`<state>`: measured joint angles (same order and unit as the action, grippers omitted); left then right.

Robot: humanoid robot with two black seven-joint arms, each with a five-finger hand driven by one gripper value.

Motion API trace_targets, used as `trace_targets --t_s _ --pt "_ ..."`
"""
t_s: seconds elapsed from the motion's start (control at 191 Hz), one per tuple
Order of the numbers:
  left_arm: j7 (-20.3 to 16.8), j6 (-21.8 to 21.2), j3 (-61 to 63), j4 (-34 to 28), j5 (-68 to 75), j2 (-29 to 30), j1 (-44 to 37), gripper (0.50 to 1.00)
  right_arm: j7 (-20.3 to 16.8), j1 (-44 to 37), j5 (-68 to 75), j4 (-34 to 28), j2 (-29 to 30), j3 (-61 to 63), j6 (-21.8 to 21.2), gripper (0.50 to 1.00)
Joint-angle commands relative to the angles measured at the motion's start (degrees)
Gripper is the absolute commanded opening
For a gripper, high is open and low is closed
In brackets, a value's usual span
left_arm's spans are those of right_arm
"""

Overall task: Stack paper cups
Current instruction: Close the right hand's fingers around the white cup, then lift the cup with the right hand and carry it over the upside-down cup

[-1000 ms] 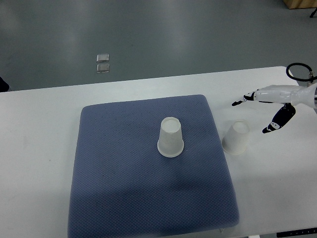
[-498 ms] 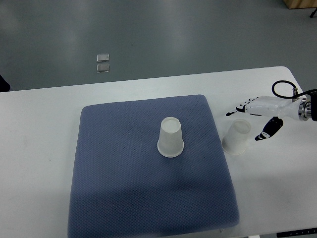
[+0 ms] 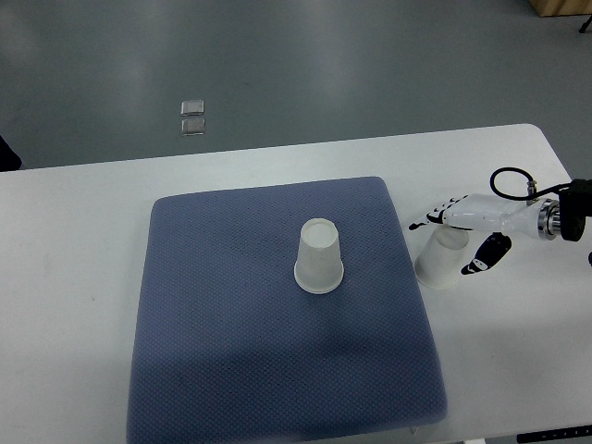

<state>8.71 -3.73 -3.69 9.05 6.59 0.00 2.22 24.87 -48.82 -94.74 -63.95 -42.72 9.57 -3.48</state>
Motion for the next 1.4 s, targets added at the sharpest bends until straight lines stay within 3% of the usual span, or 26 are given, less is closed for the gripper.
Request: trace_targets --t_s 0.0,0.157,0.639,0.791,1.105,1.393 --pt "0.0 0.0 0.0 0.0 0.0 0.0 0.0 1.0 0.0 0.0 0.0 0.1 0.1 -0.1 0.1 0.905" --pt "0.0 -0.1 0.0 0.0 0.0 0.0 0.1 1.0 0.0 0.2 0.0 0.1 0.2 -0.2 0.1 0.901" --pt "0.0 0.0 0.0 0.0 0.0 0.0 0.0 1.0 0.1 0.3 0.0 0.1 0.9 -0.2 0.1 0.791" --pt "0.0 0.0 0.0 0.0 0.0 0.0 0.1 1.0 0.1 0.2 0.0 0.1 0.9 -0.2 -0.1 0.713" --pt "0.0 0.0 0.0 0.0 0.0 0.0 0.0 1.0 0.2 0.2 0.0 0.1 1.0 -0.2 -0.4 0.627" --pt "0.0 0.0 0.0 0.0 0.0 0.0 0.0 1.0 0.2 -1.6 0.1 0.1 0.9 -0.2 -0.5 0.623"
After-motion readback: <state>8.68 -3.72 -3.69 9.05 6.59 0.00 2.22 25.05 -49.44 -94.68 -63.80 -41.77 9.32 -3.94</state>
